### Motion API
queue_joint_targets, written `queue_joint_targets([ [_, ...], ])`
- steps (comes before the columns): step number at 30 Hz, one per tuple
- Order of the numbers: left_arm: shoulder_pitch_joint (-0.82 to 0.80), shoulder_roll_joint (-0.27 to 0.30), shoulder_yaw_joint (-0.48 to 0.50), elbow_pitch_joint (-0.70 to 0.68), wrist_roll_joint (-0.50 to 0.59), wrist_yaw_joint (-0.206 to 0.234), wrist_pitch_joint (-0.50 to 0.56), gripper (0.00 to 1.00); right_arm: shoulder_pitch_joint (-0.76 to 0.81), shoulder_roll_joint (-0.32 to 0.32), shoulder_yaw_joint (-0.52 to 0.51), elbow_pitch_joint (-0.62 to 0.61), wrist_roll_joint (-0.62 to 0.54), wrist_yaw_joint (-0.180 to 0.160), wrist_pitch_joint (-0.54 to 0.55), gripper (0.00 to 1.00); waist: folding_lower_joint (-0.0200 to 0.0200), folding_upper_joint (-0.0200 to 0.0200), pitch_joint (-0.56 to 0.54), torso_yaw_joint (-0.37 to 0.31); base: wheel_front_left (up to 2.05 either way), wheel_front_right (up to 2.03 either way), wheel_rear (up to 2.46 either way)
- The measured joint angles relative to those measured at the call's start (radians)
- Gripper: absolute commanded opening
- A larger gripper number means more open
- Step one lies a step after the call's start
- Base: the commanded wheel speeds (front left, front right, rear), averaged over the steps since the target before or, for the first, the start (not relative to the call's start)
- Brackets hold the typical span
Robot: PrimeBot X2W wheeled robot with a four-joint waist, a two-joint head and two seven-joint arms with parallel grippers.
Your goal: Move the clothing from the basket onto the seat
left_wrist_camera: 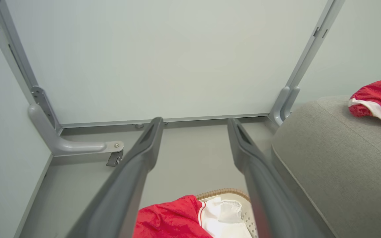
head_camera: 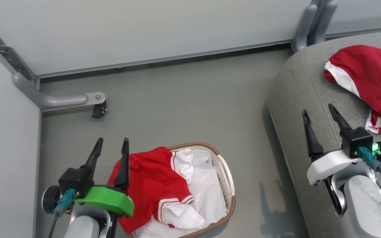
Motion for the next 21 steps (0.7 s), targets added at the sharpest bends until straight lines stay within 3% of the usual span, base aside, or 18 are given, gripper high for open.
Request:
queue_joint_targets([
  [11,0.135,-0.013,0.192,0.03,0.057,0.0,0.0,1.0,0.094,0.024,0.057,0.027,0.028,0.0,0.0,1.0,0.0,0.0,-0.099,0.09,0.0,0.0,0.0],
  [21,0.186,-0.016,0.204,0.026,0.049,0.0,0.0,1.0,0.149,0.03,0.063,0.032,0.043,0.0,0.0,1.0,0.0,0.0,-0.145,0.105,0.0,0.0,0.0],
])
